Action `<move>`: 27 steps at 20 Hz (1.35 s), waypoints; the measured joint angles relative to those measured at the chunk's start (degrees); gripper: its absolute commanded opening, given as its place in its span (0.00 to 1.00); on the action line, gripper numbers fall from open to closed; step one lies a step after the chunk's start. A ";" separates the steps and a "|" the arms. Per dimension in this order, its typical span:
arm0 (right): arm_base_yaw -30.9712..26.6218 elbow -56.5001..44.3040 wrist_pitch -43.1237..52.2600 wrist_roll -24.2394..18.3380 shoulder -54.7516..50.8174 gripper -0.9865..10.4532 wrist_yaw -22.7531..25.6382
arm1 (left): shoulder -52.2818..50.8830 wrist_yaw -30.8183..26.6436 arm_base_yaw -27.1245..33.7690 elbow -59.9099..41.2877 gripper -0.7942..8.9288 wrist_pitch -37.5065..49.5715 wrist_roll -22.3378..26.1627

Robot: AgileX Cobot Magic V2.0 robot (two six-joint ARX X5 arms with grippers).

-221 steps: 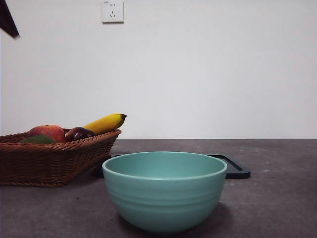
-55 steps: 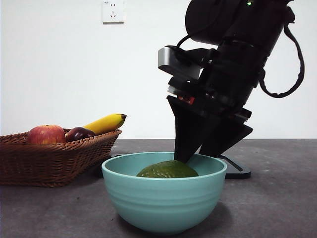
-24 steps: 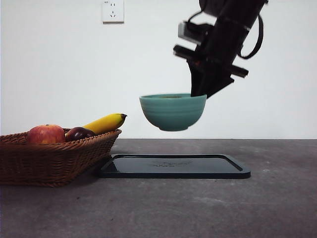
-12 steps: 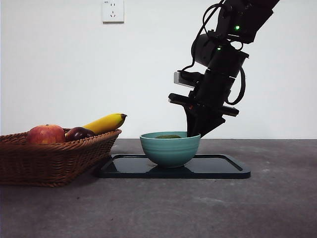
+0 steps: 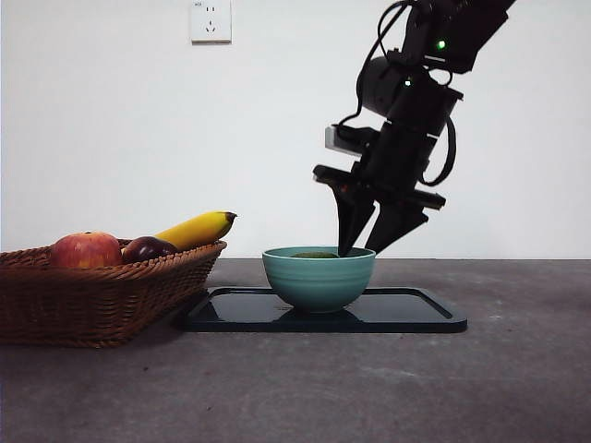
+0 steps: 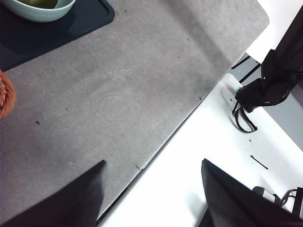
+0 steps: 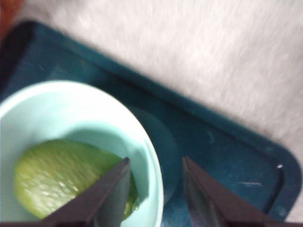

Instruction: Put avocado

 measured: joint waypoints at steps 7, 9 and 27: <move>-0.11 4.55 -11.78 -0.33 -16.13 0.25 1.29 | 0.00 0.00 0.00 0.00 0.40 0.00 0.00; -0.11 4.55 -16.00 -0.35 -21.38 0.25 1.29 | 0.00 0.00 0.00 0.00 0.40 0.00 0.00; 6.16 -36.85 -19.91 0.37 -75.65 0.25 -11.13 | 0.00 0.00 0.00 0.00 0.40 0.00 0.00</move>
